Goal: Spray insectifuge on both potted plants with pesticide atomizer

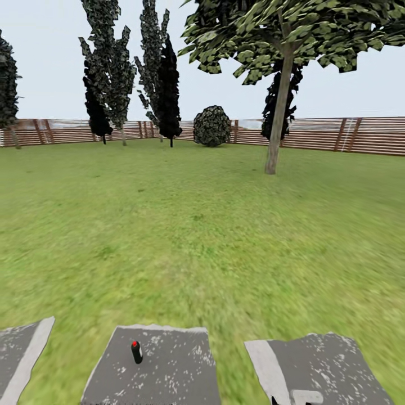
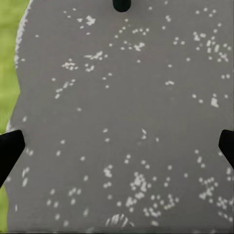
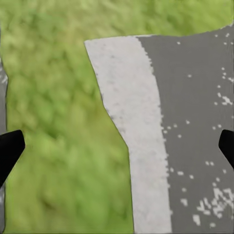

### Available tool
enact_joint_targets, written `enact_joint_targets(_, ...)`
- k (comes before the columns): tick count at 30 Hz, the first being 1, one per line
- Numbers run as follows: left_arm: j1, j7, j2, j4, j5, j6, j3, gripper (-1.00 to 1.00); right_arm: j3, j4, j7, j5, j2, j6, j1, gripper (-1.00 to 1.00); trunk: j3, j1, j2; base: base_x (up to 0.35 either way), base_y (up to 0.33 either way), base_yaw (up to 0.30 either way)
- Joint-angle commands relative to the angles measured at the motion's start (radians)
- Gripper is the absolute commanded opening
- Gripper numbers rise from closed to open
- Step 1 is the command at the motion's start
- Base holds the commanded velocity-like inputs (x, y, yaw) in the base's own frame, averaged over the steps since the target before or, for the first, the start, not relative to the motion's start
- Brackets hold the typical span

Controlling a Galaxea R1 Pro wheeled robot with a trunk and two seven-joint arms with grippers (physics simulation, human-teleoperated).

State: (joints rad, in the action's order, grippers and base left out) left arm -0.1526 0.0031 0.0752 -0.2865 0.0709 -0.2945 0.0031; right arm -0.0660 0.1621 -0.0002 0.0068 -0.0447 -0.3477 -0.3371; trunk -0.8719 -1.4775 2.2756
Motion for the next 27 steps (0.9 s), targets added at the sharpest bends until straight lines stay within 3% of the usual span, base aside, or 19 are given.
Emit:
enact_joint_targets(1, -0.001, 0.000, 0.000, 0.001, 0.007, -0.003, -0.002, 1.00, -0.006, -0.001, 0.002, 0.001, 0.000, -0.004, 0.000, 1.00, -0.001, 0.000, 0.000, -0.001, 0.000, 0.277)
enact_joint_targets(8, -0.001, 0.000, 0.000, 0.001, 0.007, -0.003, -0.002, 1.00, -0.006, 0.000, 0.002, 0.001, 0.000, -0.004, 0.000, 1.00, -0.001, 0.000, 0.000, 0.000, 0.000, 0.258)
enact_joint_targets(18, -0.001, -0.001, -0.004, 0.001, 0.004, -0.002, -0.002, 1.00, -0.006, 0.000, -0.001, 0.000, -0.002, -0.004, 0.000, 1.00, -0.001, 0.000, 0.000, 0.000, 0.000, 0.020)
enact_joint_targets(23, -0.039, -0.002, -0.015, -0.008, 0.000, 0.008, -0.007, 1.00, -0.011, 0.021, -0.003, -0.004, -0.003, -0.004, 0.000, 1.00, -0.001, 0.000, 0.000, 0.000, 0.000, 0.000)
enact_joint_targets(27, -0.109, -0.002, -0.025, -0.002, -0.001, 0.014, -0.010, 1.00, -0.012, 0.150, -0.003, -0.003, -0.003, -0.002, 0.000, 1.00, -0.001, 0.000, 0.000, 0.000, 0.000, 0.000)
